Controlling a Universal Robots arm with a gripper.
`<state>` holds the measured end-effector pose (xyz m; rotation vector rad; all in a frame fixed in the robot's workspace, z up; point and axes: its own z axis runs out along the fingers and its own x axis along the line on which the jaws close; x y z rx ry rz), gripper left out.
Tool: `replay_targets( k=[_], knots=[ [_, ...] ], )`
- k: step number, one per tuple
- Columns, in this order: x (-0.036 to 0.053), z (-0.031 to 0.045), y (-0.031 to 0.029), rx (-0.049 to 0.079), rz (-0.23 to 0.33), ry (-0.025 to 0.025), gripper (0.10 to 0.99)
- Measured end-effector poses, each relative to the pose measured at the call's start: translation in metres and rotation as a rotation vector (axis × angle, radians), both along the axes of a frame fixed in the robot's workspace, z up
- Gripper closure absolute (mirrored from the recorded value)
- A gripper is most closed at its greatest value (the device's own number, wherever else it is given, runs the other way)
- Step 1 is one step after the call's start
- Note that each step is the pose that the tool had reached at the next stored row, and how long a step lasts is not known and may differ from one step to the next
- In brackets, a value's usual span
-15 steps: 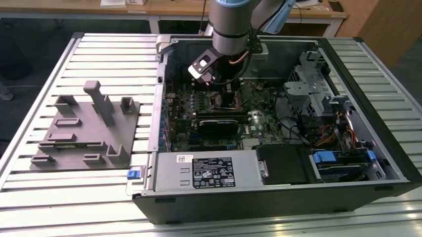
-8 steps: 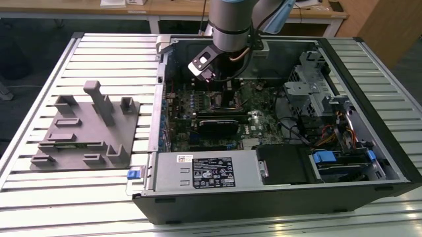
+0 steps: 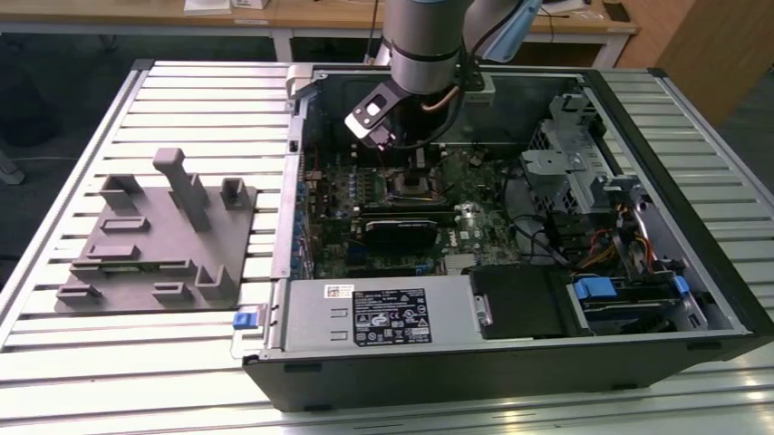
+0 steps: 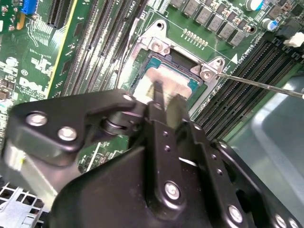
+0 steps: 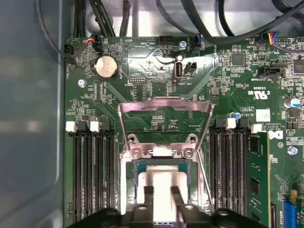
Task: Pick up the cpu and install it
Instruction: 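Place the cpu into insertion slot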
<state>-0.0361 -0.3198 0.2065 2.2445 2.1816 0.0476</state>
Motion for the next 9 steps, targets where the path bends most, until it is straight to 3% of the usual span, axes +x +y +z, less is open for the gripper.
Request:
replay_targets(
  k=[1,2,4,9],
  knots=[
    [0.0,0.0,-0.0007,0.0,0.0,0.0,0.851],
    [0.0,0.0001,-0.0012,0.0,0.0,0.0,0.851],
    [-0.0001,0.0011,-0.0015,0.0,0.0,0.0003,0.973],
    [0.0,0.0037,-0.0015,0.0,0.0,0.0005,0.98]
  ],
)
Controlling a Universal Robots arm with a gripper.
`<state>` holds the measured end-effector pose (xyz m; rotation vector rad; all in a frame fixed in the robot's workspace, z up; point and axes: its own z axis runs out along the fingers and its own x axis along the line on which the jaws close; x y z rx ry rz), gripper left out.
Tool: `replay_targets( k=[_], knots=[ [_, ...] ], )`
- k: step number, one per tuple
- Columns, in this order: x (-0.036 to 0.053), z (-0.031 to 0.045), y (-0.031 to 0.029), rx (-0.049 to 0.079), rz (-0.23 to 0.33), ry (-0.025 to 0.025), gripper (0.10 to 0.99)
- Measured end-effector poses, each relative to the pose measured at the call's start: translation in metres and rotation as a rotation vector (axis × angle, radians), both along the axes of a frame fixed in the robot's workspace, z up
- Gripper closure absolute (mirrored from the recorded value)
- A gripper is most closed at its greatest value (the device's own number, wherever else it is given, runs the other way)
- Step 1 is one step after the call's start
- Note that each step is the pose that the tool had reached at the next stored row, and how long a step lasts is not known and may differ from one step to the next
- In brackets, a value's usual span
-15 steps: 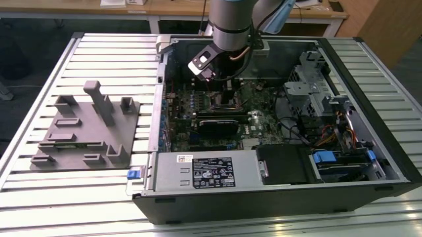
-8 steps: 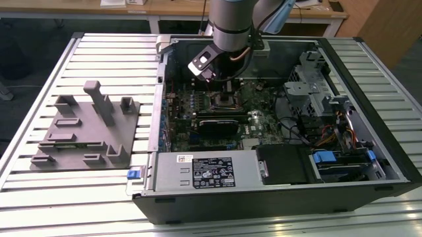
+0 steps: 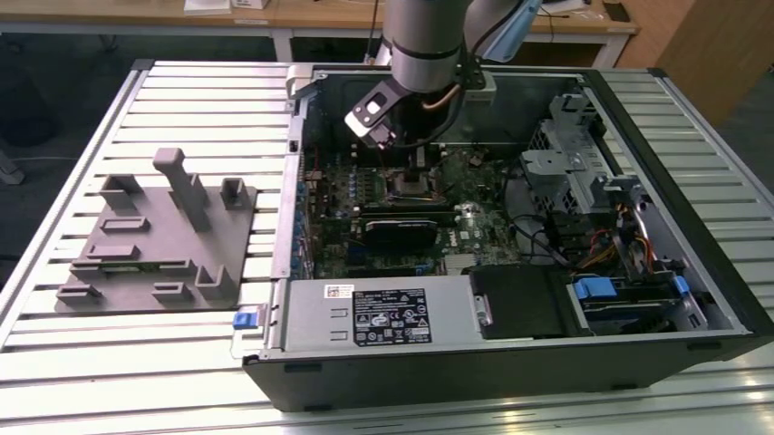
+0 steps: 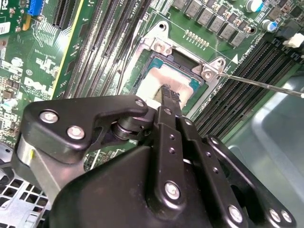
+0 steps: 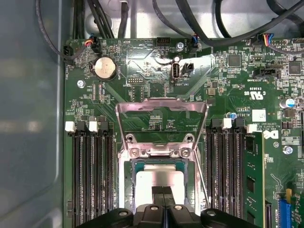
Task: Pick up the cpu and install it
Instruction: 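Place the cpu into insertion slot, then close the cpu cover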
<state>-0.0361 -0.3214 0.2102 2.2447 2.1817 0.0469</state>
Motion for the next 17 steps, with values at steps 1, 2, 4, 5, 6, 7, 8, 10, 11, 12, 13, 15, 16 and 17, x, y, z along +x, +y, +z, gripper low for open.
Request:
replay_targets(
  k=[1,2,4,5,6,7,8,10,11,12,13,15,16,17],
  knots=[
    [0.0,0.0005,0.0,0.0,0.0,0.0,0.98],
    [0.0,0.001,0.0,0.0,0.0,0.0,0.98],
    [0.0,0.0017,0.0,0.0,0.0,0.0,0.98],
    [0.0,0.0022,0.0,0.0,0.0,0.0,0.98],
    [0.0,0.0025,0.0,0.0,0.0,-0.0001,0.98],
    [0.0,0.0029,0.0,0.0,0.0,0.0,0.98],
    [0.0,0.0032,0.0,0.0,0.0,-0.0001,0.98],
    [0.0,0.0039,0.0,0.0,0.0,0.0,0.98],
    [0.0,0.0046,0.0,0.0,0.0,0.0,0.98],
    [0.0,0.0055,0.0,0.0,0.0,0.0,0.98],
    [0.0,0.0063,0.0,0.0,0.0,0.0,0.98],
    [0.0,0.0076,0.0,0.0,0.0,0.0,0.98],
    [0.0,0.0084,0.0,0.0,0.0,-0.0001,0.98],
    [0.0,0.0093,0.0,0.0,0.0,0.0,0.98]
  ],
)
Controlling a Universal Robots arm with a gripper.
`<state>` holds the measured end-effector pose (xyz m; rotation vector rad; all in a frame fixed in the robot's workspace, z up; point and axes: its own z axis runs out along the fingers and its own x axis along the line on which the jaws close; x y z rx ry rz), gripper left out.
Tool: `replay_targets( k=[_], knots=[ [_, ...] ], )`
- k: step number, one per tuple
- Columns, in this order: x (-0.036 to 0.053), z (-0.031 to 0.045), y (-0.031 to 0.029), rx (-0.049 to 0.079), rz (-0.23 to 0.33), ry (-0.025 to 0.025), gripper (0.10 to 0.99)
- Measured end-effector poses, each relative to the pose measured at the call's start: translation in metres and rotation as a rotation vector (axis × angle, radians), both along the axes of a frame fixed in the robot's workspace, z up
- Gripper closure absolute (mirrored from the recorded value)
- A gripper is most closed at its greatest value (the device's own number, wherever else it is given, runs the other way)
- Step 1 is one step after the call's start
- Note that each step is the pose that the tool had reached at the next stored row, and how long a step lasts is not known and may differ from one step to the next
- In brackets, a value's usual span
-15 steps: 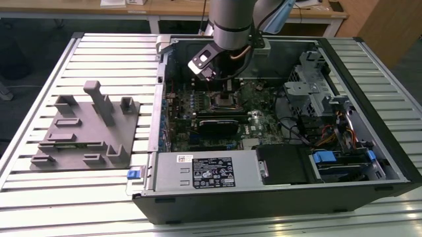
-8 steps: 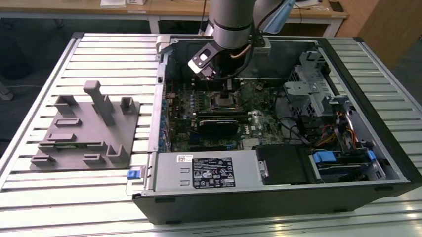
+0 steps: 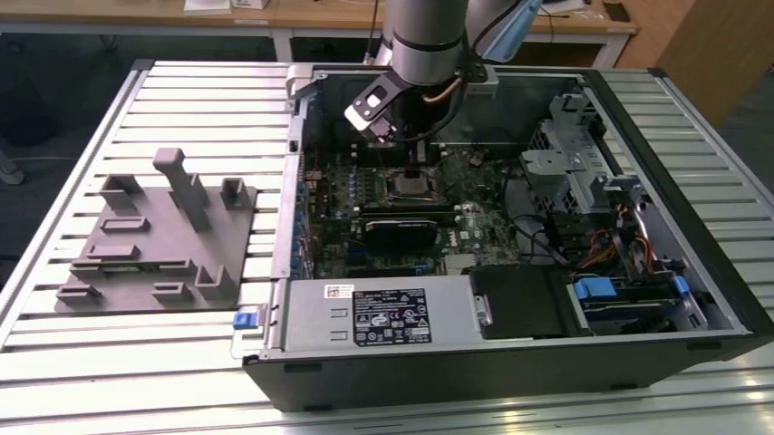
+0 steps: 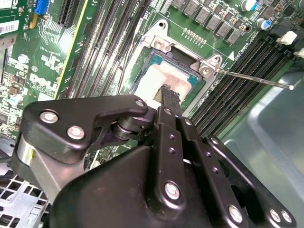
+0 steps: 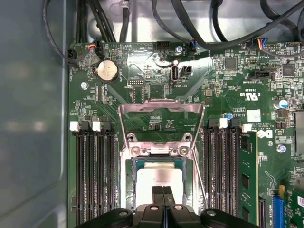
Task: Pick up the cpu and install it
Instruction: 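Close the cpu cover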
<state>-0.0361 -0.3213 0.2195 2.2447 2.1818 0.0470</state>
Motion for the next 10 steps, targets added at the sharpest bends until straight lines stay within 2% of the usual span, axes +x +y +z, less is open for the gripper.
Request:
replay_targets(
  k=[10],
  knots=[
    [0.0,0.0081,0.0,0.0,0.0,0.0,0.98]
  ],
)
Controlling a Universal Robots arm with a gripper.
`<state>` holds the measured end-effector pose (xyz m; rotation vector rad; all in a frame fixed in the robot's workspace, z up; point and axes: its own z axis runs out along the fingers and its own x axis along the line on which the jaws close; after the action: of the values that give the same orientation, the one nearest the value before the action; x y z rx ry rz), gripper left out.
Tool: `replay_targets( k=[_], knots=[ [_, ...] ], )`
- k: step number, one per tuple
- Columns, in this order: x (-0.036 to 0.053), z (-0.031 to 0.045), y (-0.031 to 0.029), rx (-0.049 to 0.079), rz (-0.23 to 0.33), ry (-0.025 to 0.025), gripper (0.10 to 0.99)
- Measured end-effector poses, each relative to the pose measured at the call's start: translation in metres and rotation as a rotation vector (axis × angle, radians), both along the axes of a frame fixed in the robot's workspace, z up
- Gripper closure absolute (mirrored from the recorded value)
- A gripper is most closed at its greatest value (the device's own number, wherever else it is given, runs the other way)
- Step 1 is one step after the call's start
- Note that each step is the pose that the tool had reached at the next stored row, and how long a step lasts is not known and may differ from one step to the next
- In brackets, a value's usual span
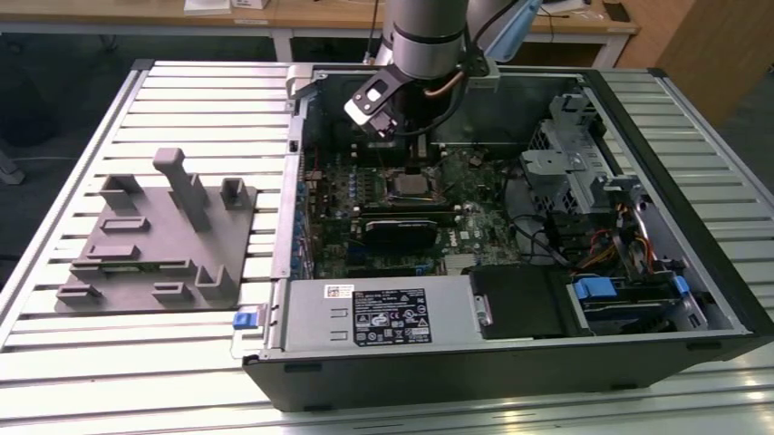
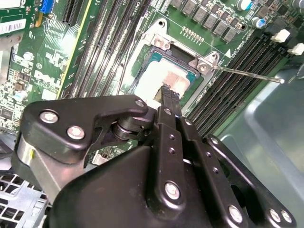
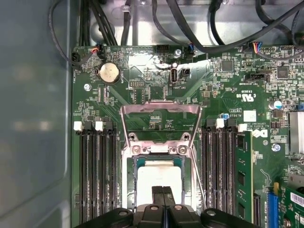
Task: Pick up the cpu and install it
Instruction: 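Close the cpu cover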
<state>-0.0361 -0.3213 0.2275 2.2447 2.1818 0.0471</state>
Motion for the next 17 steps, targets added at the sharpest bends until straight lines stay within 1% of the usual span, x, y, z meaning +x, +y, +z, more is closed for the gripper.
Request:
replay_targets(
  k=[6,11,15,17],
  knots=[
    [0.0,0.0046,0.0,0.0,0.0,0.0001,0.98],
    [0.0,0.0127,0.0,0.0,0.0,0.0,0.98],
    [0.0,0.0133,-0.0001,0.0,0.0,0.0,0.98],
    [0.0,0.0133,-0.0011,0.0,0.0,0.0,0.98]
  ],
)
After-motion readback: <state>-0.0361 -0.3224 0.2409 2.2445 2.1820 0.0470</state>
